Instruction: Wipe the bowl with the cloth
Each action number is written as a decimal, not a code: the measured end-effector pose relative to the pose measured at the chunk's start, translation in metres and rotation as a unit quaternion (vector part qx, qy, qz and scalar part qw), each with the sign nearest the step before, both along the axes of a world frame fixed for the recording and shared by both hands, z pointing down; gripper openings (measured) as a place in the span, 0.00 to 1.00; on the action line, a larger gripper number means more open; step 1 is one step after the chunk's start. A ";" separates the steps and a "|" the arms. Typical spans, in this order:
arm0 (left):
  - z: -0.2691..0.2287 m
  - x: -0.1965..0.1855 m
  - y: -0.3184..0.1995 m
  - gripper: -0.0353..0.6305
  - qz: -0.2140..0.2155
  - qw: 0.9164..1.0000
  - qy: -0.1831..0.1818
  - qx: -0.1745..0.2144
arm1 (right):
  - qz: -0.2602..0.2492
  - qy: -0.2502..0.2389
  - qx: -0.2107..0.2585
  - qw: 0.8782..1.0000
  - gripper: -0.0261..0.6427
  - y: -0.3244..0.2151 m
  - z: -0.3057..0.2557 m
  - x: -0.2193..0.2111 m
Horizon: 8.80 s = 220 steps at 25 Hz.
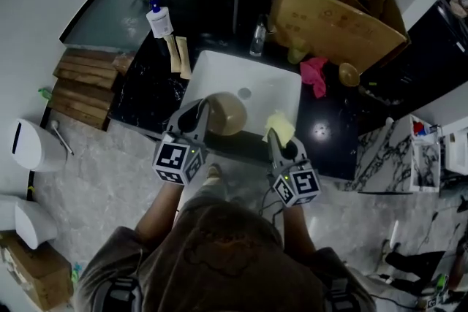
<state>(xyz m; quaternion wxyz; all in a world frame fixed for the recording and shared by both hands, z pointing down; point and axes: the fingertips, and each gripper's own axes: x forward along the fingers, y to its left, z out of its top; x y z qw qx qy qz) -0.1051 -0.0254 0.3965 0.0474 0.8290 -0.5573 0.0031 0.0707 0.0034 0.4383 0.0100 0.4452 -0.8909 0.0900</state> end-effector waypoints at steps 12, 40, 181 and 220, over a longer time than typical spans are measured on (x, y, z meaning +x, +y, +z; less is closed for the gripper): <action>0.000 -0.013 -0.089 0.09 0.086 0.996 -0.031 -0.006 | 0.046 0.013 0.021 0.999 0.07 -0.080 -0.010 -0.010; 0.031 0.049 -0.148 0.08 0.299 0.943 -0.083 -0.124 | -0.174 0.201 0.022 0.964 0.07 -0.141 0.024 -0.034; 0.077 0.055 -0.174 0.08 0.083 0.987 -0.008 -0.140 | -0.201 0.033 -0.040 0.978 0.07 -0.108 -0.007 -0.104; 0.073 0.077 -0.161 0.09 0.109 0.980 -0.153 -0.068 | -0.056 0.145 -0.056 0.986 0.07 -0.183 0.026 -0.080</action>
